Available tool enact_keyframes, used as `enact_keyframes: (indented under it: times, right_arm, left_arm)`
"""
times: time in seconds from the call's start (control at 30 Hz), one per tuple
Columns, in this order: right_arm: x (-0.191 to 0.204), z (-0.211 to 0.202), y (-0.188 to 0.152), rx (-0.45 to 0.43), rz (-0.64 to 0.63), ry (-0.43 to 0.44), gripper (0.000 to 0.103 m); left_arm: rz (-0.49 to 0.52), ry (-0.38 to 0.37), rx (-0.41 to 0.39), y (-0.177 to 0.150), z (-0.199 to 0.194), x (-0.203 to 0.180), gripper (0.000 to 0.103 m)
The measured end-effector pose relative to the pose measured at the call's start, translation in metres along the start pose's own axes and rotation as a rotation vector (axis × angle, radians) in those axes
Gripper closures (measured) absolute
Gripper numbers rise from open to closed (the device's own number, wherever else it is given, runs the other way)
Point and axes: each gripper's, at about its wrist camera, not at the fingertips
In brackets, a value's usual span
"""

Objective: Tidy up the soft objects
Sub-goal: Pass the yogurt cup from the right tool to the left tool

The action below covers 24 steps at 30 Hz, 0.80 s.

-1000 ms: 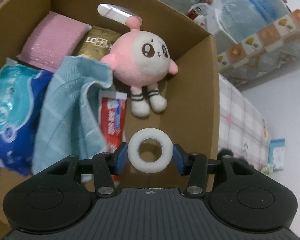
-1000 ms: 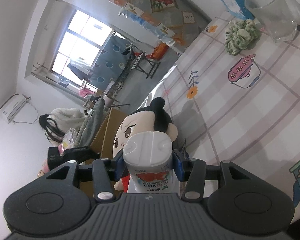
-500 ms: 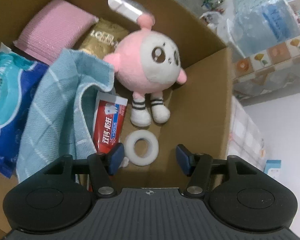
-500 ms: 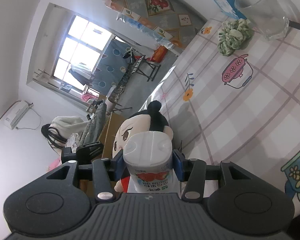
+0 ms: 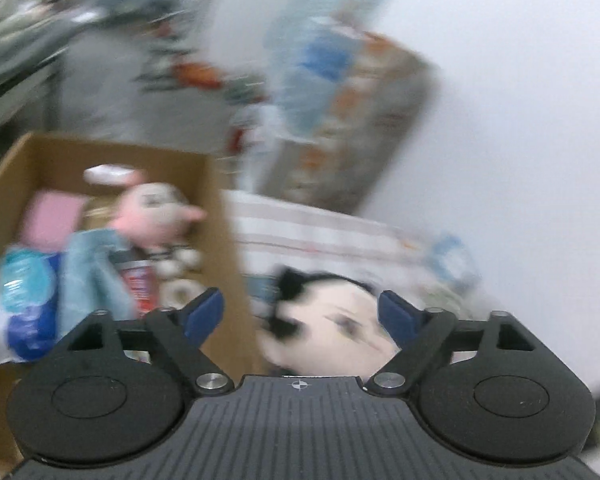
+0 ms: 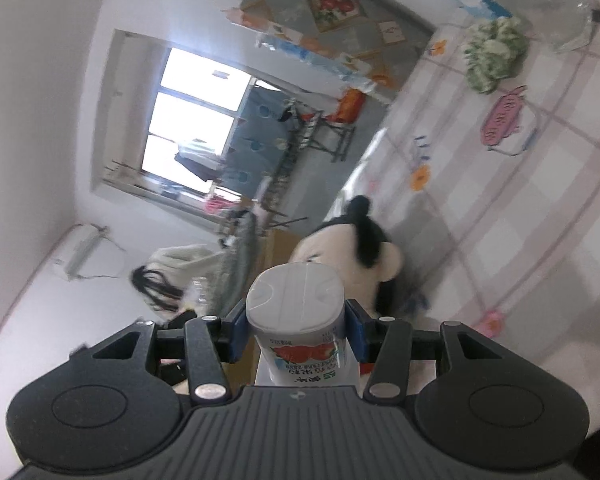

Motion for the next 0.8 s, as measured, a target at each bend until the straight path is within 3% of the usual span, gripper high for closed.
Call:
enact_keyframes:
  times: [0.13, 0.3, 0.6, 0.8]
  right_arm:
    - [0.007, 0.003, 0.003, -0.011, 0.028, 0.086, 0.043]
    - [0.017, 0.014, 0.004, 0.02, 0.085, 0.226, 0.043]
    - [0.047, 0.038, -0.004, 0.147, 0.137, 0.394, 0.043]
    - [0.067, 0.054, -0.013, 0.228, 0.148, 0.452, 0.043]
  left_arm:
    - [0.143, -0.175, -0.016, -0.034, -0.017, -0.027, 0.004]
    - [0.288, -0.264, -0.057, -0.069, -0.028, -0.042, 0.003]
    - [0.548, -0.223, -0.151, -0.116, -0.048, -0.05, 0.001]
    - [0.582, -0.207, -0.183, -0.128, -0.058, -0.042, 0.007]
Point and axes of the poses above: each gripper's, at about its wrist camera, not at the fingertips, and z roughly the way its jaws point, x to its left, y to its top, and after that the axes turned 11 degrees about -z, right-handed
